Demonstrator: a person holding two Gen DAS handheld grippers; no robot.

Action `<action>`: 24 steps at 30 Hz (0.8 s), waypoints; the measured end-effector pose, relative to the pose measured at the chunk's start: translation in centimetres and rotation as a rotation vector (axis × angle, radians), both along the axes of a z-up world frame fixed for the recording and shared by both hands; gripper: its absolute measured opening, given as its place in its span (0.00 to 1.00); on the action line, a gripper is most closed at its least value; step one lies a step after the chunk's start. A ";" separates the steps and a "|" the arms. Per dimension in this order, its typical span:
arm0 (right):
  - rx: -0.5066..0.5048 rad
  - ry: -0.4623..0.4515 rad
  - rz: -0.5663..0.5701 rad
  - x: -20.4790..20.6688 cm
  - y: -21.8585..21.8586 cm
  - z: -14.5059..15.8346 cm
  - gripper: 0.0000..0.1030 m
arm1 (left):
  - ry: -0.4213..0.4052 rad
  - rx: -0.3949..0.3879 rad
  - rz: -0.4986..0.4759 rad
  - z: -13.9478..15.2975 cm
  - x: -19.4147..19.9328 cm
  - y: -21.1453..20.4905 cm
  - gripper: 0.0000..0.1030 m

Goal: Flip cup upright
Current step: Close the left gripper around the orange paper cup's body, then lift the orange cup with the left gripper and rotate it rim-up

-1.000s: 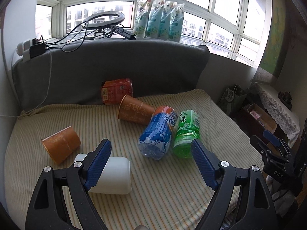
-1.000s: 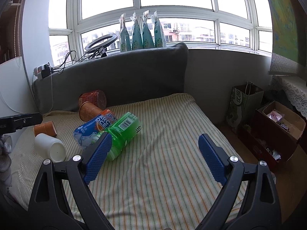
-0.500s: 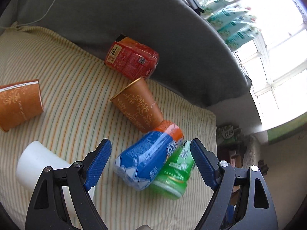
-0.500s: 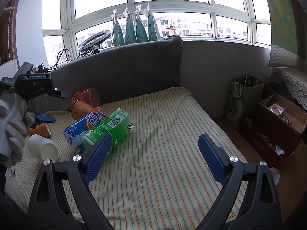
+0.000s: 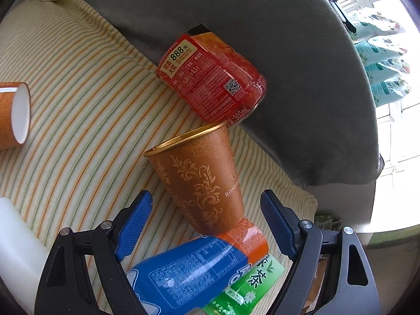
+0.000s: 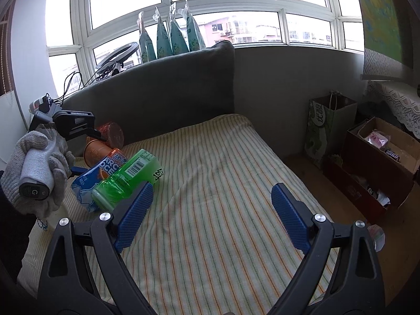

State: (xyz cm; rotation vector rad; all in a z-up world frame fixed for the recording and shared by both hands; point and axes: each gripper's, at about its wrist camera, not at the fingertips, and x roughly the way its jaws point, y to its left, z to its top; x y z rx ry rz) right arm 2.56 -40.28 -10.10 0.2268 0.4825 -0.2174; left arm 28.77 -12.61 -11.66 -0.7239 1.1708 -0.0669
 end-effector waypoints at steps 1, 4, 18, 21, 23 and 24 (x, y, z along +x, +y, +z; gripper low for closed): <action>0.003 0.001 -0.003 0.0 -0.2 -0.1 0.91 | 0.001 0.005 0.006 -0.1 0.2 -0.1 0.81; 0.015 0.006 -0.011 0.1 -0.8 -0.4 0.91 | 0.009 0.020 0.022 -0.3 0.9 -0.5 0.81; 0.028 0.006 -0.019 0.1 -1.8 -0.8 0.91 | 0.020 0.056 0.028 -0.4 3.3 -1.3 0.66; 0.032 0.004 -0.020 0.1 -1.8 -0.8 0.91 | 0.013 0.058 0.016 0.2 2.6 -1.2 0.66; 0.032 0.004 -0.018 0.1 -1.8 -0.8 0.91 | 0.001 0.069 0.004 0.7 2.4 -1.9 0.66; 0.032 0.002 -0.018 0.0 -1.8 -0.8 0.91 | -0.004 0.069 0.001 0.9 2.1 -2.0 0.66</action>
